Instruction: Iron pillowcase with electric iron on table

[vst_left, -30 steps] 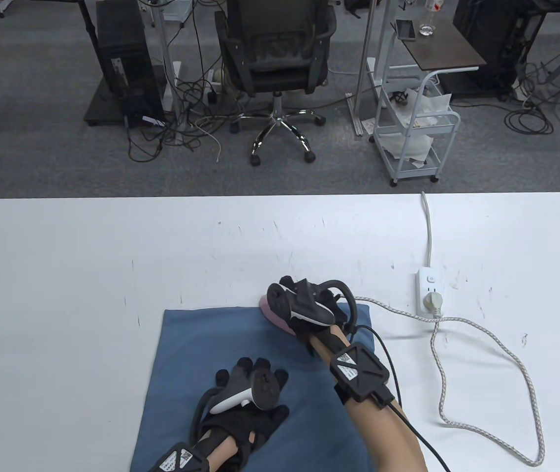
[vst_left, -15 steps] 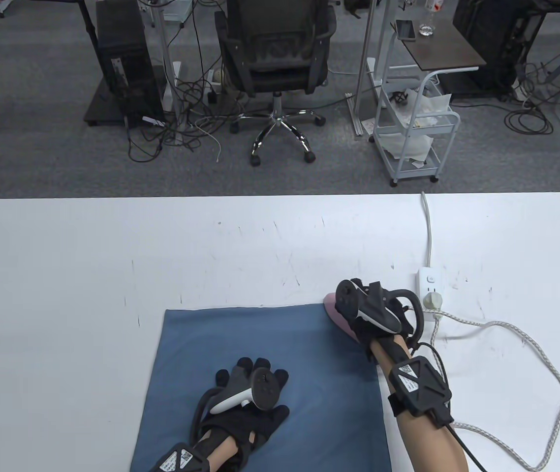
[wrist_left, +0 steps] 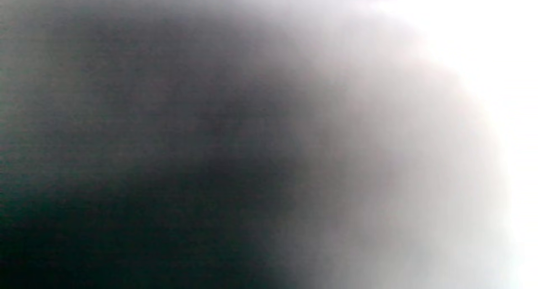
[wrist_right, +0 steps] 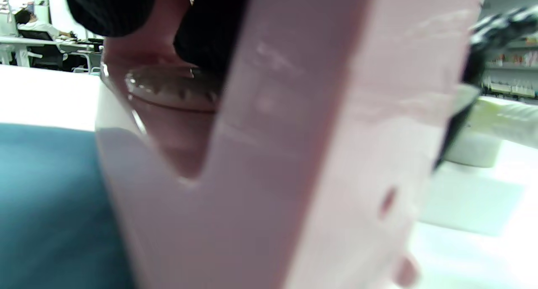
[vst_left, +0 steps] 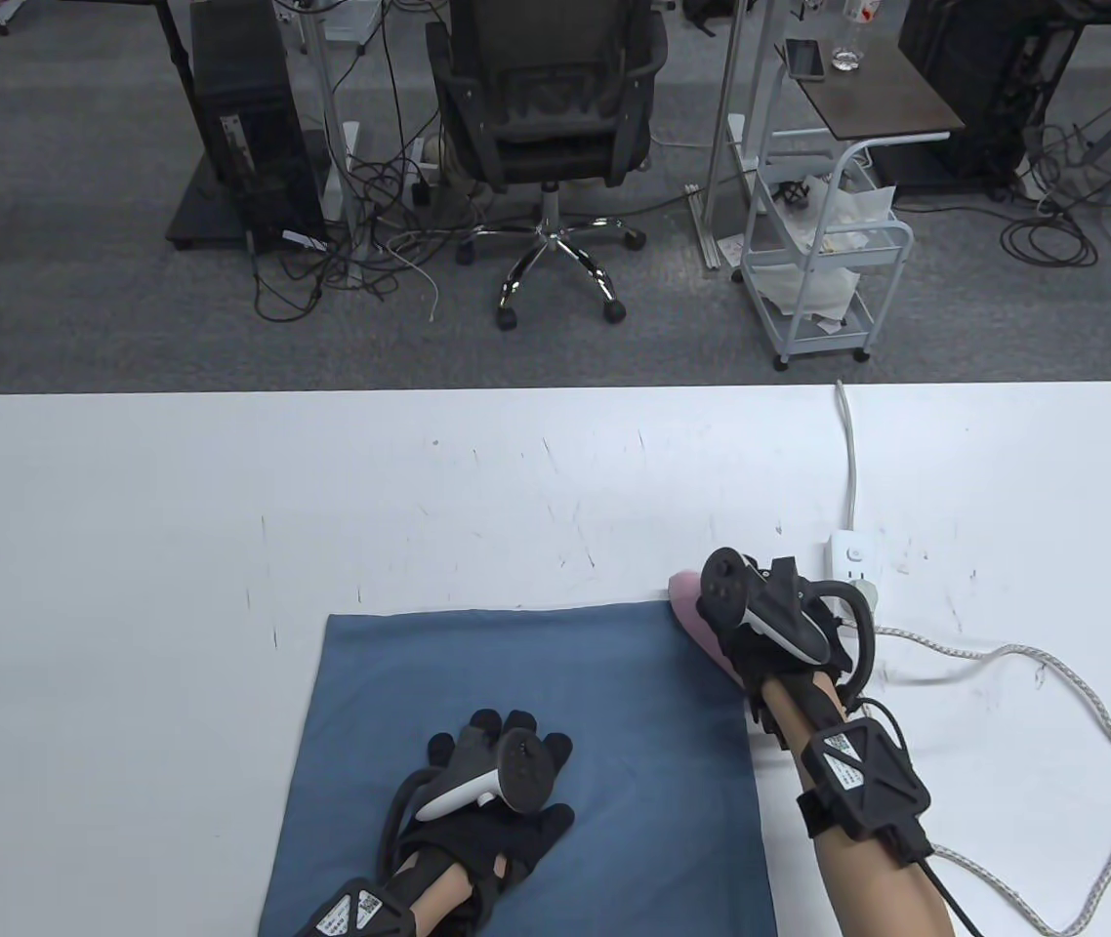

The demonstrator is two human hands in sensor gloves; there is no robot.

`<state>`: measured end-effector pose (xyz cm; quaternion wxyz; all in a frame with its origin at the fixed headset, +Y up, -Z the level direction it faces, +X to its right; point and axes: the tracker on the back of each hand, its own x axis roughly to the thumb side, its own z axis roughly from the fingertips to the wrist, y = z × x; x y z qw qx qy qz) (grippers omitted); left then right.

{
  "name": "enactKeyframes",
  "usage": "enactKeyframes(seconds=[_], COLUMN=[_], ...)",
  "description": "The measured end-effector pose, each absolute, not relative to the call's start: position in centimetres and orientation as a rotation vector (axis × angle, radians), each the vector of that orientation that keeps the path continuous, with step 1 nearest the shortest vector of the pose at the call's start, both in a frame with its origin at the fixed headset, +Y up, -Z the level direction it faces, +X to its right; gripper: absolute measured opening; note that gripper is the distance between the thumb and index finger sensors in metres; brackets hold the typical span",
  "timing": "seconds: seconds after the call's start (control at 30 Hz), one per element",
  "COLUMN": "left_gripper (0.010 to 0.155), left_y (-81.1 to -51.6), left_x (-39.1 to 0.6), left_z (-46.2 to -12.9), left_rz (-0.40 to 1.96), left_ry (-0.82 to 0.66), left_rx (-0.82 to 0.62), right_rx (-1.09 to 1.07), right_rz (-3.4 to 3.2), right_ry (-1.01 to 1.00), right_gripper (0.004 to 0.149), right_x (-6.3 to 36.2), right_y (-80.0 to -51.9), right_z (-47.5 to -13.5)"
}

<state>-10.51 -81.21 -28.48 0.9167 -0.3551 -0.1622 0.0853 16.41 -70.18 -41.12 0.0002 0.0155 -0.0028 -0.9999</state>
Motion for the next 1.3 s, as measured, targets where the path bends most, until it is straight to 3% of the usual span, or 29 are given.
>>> enactKeyframes(seconds=[0.2, 0.47, 0.53, 0.8, 0.97, 1.1, 1.23, 1.3], left_gripper=[0.074, 0.074, 0.074, 0.074, 0.074, 0.074, 0.074, 0.074], left_y=[-78.3, -68.3, -67.0, -66.0, -65.8, -65.9, -65.9, -65.9], left_x=[-11.6, -16.8, -17.8, -19.1, -19.1, -18.9, -18.9, -19.0], left_z=[-29.4, -30.8, -30.6, -30.4, -30.3, -30.3, -30.3, -30.3], left_rz=[0.183, 0.244, 0.248, 0.264, 0.276, 0.267, 0.267, 0.265], left_ry=[-0.338, -0.258, -0.238, -0.229, -0.236, -0.240, -0.238, -0.235], left_rx=[-0.583, -0.172, -0.116, -0.118, -0.104, -0.110, -0.116, -0.118], right_rx=[0.092, 0.078, 0.090, 0.093, 0.242, 0.484, 0.802, 0.949], right_rz=[-3.344, -3.475, -3.500, -3.530, -3.577, -3.627, -3.655, -3.622], right_ry=[-0.159, -0.265, -0.285, -0.259, -0.061, 0.219, 0.497, 0.535], right_gripper=[0.063, 0.062, 0.062, 0.058, 0.058, 0.058, 0.057, 0.056], right_x=[17.1, 18.2, 18.5, 20.4, 23.8, 28.3, 32.6, 34.4], right_y=[-66.6, -63.1, -62.8, -61.2, -58.9, -57.8, -58.7, -59.7], right_z=[-39.5, -36.9, -36.7, -36.1, -35.0, -34.0, -33.0, -32.7])
